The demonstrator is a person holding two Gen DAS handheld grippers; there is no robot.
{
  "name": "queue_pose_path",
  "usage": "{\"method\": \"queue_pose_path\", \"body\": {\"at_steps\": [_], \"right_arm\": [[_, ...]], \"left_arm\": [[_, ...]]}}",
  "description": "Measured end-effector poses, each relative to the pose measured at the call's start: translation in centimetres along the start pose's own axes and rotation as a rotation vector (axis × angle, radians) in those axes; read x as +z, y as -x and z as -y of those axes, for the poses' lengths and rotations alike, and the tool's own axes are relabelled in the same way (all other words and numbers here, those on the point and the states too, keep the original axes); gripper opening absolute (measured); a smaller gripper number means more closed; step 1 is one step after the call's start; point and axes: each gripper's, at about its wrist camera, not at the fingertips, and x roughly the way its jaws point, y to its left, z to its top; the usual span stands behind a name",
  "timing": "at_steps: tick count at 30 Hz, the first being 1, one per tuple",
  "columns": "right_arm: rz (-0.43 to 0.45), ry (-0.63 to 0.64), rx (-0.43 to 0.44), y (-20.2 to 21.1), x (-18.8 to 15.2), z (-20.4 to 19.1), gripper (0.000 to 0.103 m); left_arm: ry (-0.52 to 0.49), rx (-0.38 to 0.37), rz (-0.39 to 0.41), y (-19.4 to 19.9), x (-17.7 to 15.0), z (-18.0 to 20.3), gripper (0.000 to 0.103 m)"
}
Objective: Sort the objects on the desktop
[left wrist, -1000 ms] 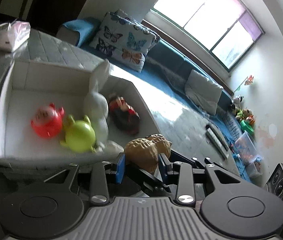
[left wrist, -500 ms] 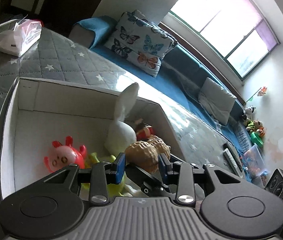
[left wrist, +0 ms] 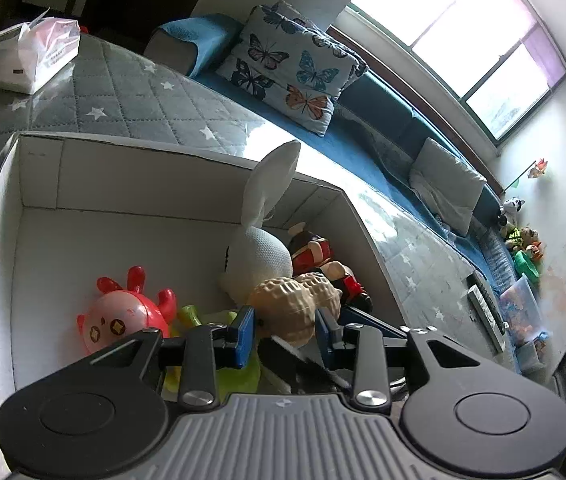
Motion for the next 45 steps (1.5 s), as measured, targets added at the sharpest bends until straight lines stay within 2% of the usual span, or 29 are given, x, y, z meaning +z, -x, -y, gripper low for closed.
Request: {"method": "queue_pose_path", "body": {"at_steps": [10, 20, 33, 41, 45], "right_arm": [[0.017, 0.016, -0.013, 1.9, -0.7, -0.1, 0.079], [0.034, -0.004, -0.012, 3.0, -0.9, 0.3, 0.079], [0.053, -0.026, -0.021, 4.3, -1.7, 0.5, 0.086], [0.079, -0.033, -0.022, 6.0, -2.3, 0.1, 0.091], [0.090, -0.030, -0.022, 6.9, -2.9, -0.3, 0.095]], "left_arm": [[-0.036, 0.003, -0.019, 0.1, -0.4, 0.9, 0.035], [-0.027, 0.005, -0.021, 0.4, -0.7, 1.2, 0.036], [-0.026, 0.019, 0.014, 2.3, -1.4, 1.0, 0.036], [-0.098, 0.040, 0.077, 4.9, -3.0, 2.0, 0.037], [-0.165, 0.065, 0.105, 6.1, -4.3, 3.0, 0.037]]}}
